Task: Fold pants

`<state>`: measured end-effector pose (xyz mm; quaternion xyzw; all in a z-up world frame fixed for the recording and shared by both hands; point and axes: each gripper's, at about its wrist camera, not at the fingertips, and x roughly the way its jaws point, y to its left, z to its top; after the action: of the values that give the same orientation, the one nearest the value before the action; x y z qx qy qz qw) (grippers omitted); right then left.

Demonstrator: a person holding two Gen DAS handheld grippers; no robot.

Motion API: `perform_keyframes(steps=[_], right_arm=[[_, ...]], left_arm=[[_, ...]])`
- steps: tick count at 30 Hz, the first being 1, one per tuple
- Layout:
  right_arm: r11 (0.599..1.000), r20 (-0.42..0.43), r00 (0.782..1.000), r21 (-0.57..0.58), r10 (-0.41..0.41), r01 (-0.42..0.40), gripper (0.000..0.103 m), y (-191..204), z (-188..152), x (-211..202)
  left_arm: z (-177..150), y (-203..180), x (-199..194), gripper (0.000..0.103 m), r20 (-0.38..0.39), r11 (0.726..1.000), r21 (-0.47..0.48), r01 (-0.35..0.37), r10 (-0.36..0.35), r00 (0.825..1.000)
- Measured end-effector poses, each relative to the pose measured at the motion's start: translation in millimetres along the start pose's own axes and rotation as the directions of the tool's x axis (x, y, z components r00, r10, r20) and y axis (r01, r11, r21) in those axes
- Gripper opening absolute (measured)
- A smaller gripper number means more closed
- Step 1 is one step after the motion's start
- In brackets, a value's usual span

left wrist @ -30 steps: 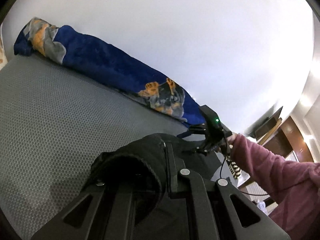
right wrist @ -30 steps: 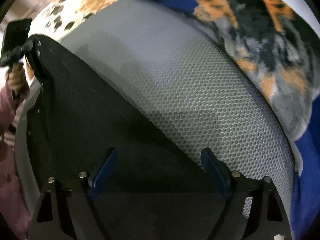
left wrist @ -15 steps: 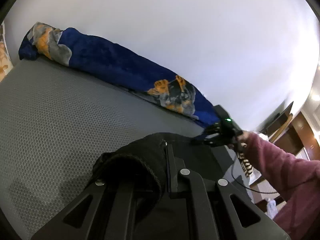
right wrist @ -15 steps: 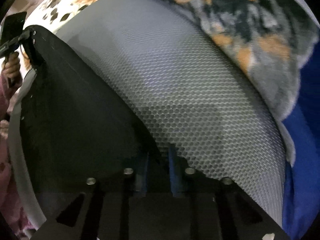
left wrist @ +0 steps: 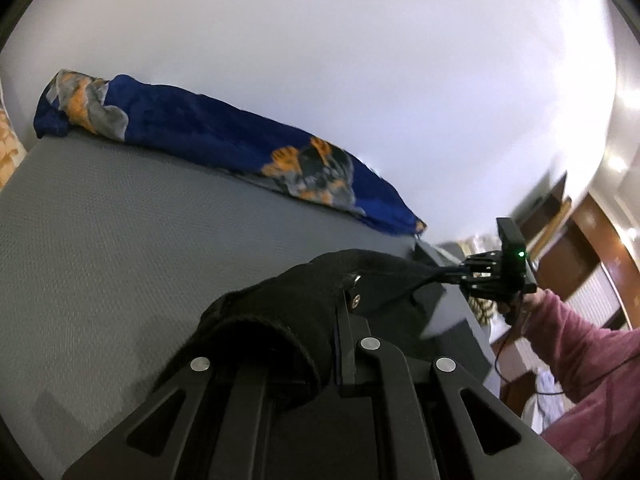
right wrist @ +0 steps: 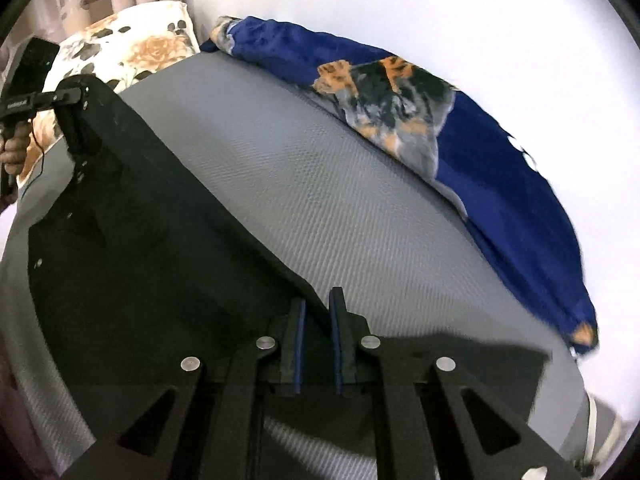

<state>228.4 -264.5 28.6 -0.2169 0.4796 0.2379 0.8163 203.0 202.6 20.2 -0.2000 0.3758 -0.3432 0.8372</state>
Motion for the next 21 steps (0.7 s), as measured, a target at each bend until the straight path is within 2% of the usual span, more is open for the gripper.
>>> perform_keyframes(steps=[5, 9, 12, 17, 19, 21], right_arm=[[0.996, 0.0, 1.0, 0.086, 0.003, -0.003, 0.009, 39.6, -60.1, -30.7], [0.988, -0.023, 0.999, 0.151, 0.033, -0.029, 0.008, 65.8, -95.7, -27.7], [0.982, -0.048, 0.997, 0.183, 0.055, -0.045, 0.008, 81.5, -121.3, -21.5], [0.969, -0.077, 0.993, 0.235, 0.092, -0.072, 0.008, 97.1, -150.6, 2.3], [0.968, -0.085, 0.992, 0.24, 0.091, -0.068, 0.008, 99.7, -154.9, 11.3], [0.968, -0.087, 0.992, 0.244, 0.086, -0.062, 0.008, 101.0, -156.9, 19.5]], left_arm=[[-44.2, -21.6, -21.4, 0.008, -0.077, 0.999, 0.027, 0.02, -0.017, 0.997], [-83.5, -32.2, -26.4, 0.009, -0.161, 0.999, 0.044, 0.006, 0.001, 0.987], [-115.3, -35.5, -26.5, 0.01, -0.237, 0.999, 0.039, -0.016, 0.025, 0.971], [-158.3, -31.8, -12.4, 0.013, -0.355, 0.993, 0.057, -0.101, 0.115, 0.928], [-167.4, -31.0, -6.7, 0.014, -0.377, 0.989, 0.064, -0.132, 0.147, 0.914], [-167.4, -31.3, -6.4, 0.017, -0.38, 0.987, 0.061, -0.146, 0.158, 0.911]])
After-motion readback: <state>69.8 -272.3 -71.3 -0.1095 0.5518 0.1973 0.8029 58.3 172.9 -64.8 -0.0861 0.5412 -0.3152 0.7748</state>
